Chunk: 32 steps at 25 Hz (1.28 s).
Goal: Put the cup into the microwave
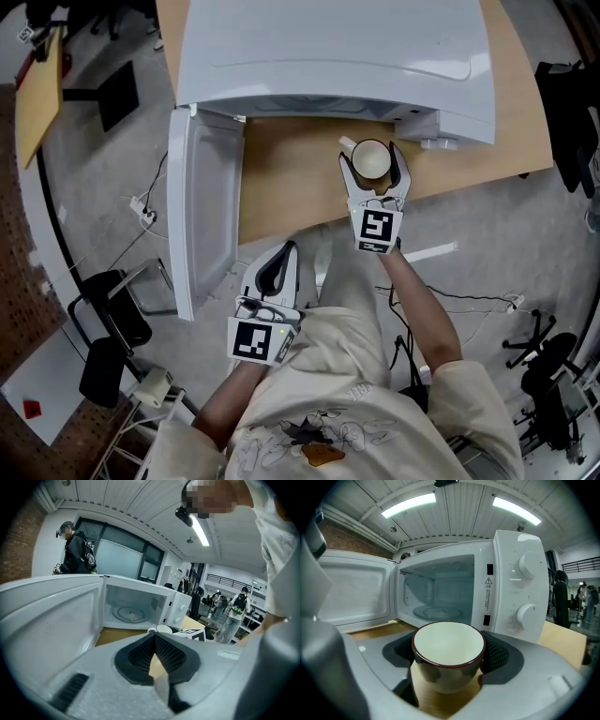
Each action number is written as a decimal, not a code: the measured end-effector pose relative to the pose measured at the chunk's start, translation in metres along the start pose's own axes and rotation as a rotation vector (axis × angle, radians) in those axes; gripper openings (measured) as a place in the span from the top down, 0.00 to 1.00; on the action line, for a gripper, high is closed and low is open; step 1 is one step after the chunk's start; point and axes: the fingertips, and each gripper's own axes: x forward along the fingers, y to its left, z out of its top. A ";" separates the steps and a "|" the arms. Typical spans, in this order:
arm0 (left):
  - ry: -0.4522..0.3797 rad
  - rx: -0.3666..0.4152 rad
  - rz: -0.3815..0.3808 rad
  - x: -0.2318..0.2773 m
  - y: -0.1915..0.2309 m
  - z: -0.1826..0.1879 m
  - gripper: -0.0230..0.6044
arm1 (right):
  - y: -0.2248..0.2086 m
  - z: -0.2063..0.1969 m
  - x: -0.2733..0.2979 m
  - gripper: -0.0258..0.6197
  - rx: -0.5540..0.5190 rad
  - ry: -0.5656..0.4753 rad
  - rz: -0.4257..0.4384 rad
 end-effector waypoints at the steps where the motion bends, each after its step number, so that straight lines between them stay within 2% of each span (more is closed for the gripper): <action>1: 0.002 0.001 -0.003 0.001 -0.001 0.000 0.96 | 0.000 0.001 0.000 0.33 -0.001 0.000 0.004; 9: 0.006 0.008 -0.010 0.002 -0.003 -0.001 0.96 | -0.001 0.002 0.003 0.33 0.027 0.023 0.018; 12: -0.001 0.004 -0.010 0.001 -0.002 0.001 0.96 | 0.007 0.010 0.003 0.33 0.003 0.015 0.045; 22: -0.071 -0.021 -0.015 -0.004 0.002 0.021 0.96 | 0.048 0.079 0.019 0.33 -0.066 -0.069 0.144; 32: -0.131 -0.057 0.025 -0.012 0.026 0.043 0.96 | 0.069 0.127 0.082 0.33 -0.080 -0.099 0.148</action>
